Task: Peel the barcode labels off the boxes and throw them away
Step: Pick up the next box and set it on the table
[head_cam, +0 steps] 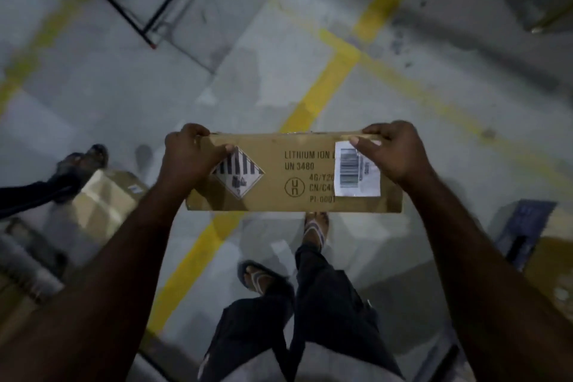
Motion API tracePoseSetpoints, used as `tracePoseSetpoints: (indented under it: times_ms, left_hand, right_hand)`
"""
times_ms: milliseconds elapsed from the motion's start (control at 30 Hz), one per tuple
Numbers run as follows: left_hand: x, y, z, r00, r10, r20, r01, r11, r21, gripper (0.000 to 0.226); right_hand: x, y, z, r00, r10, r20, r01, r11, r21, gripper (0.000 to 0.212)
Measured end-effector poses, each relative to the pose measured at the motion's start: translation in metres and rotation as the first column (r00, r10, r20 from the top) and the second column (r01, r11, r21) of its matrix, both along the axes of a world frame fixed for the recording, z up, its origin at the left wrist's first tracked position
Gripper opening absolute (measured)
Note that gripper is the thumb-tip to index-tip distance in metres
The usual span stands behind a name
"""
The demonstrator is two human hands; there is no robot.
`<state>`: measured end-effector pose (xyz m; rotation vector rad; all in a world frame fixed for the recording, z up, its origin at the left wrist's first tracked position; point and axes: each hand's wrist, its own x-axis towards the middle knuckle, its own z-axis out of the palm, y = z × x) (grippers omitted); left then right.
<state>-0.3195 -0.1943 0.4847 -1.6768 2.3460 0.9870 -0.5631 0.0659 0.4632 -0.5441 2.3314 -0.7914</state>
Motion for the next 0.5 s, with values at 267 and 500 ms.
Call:
tracePoseSetpoints:
  times_ms: [267,500]
  left_hand:
    - [0.139,0.011,0.115,0.944,0.330,-0.028,-0.331,0.941,-0.076,0.091]
    - [0.260,0.069,0.171,0.805,0.592,-0.046,-0.594,0.803,-0.043,0.095]
  right_hand:
    - [0.069,-0.084,0.111,0.910,0.400,-0.111,-0.405,0.914,-0.033,0.052]
    - [0.154,-0.141,0.192,0.716,0.655,-0.242,-0.680,0.733,-0.027,0.079]
